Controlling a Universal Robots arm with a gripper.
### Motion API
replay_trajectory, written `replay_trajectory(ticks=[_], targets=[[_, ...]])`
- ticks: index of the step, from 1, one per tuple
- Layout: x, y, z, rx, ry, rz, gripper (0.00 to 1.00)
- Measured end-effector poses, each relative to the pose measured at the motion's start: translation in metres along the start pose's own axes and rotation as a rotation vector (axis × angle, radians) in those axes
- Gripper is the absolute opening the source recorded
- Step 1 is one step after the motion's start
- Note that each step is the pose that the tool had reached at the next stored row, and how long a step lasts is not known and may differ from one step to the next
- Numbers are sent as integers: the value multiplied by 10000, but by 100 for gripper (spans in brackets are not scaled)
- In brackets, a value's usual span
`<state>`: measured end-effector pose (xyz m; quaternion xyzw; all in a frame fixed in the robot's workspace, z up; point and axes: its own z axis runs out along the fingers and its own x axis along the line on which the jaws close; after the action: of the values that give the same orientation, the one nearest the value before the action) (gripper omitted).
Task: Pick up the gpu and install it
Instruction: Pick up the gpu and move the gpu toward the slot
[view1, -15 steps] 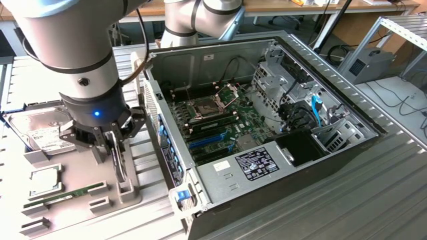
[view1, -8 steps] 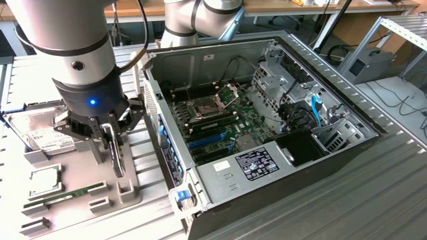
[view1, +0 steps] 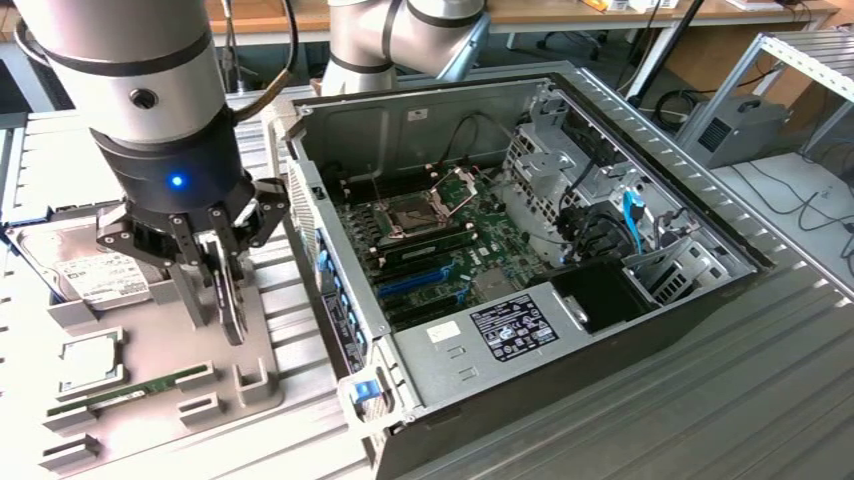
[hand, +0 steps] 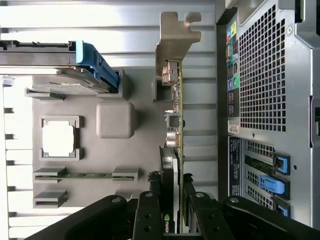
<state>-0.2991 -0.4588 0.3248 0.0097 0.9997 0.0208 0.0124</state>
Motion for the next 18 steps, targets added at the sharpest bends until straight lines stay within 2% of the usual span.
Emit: replay_trajectory(ticks=[13,14,18], targets=[[-9,16,-360,11,-1,0,27],[-11,19,-439,11,-1,0,27],[-15,27,-609,14,-1,0,27]])
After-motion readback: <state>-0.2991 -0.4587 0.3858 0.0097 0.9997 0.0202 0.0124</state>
